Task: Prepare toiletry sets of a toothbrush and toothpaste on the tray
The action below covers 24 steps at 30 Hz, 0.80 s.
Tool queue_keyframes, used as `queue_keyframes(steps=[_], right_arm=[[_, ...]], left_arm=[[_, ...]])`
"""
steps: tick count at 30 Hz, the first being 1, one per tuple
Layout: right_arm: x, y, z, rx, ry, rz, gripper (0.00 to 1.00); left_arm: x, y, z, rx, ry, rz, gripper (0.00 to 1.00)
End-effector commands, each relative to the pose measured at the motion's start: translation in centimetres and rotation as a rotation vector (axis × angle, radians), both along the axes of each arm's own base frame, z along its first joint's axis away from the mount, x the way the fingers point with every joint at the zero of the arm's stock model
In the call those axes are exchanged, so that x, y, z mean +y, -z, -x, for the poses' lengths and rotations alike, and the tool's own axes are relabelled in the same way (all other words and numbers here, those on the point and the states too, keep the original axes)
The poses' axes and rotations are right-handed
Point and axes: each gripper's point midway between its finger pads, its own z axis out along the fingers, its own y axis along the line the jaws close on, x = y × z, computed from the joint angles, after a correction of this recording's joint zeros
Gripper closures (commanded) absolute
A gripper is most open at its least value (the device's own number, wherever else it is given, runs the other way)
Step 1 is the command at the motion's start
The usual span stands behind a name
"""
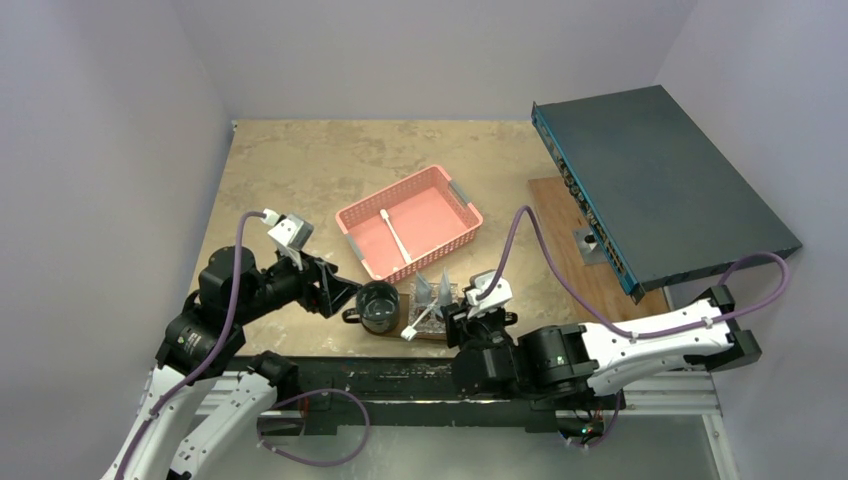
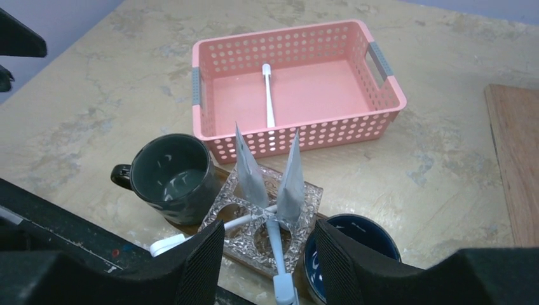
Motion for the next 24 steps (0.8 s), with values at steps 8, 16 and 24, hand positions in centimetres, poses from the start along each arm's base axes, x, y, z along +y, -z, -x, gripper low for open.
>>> queue_keyframes(steps=[8, 16, 24], right_arm=[[0.3, -7.4, -4.0, -0.083, 0.002, -0.027, 0.38], [-0.5, -11.2, -7.1, -0.122, 0.007, -0.019, 0.33], [-1.7, -14.4, -10.9, -0.156, 0.014, -0.026, 0.26]], left_arm=[[0.5, -0.5, -0.6, -0.046, -0.036, -0.008, 0.18], [0.7, -2.2, -1.7, -0.058, -0.083, 0.002, 0.14], [1.9, -5.4, -3.7, -0.112, -0.183, -0.030, 0.14]])
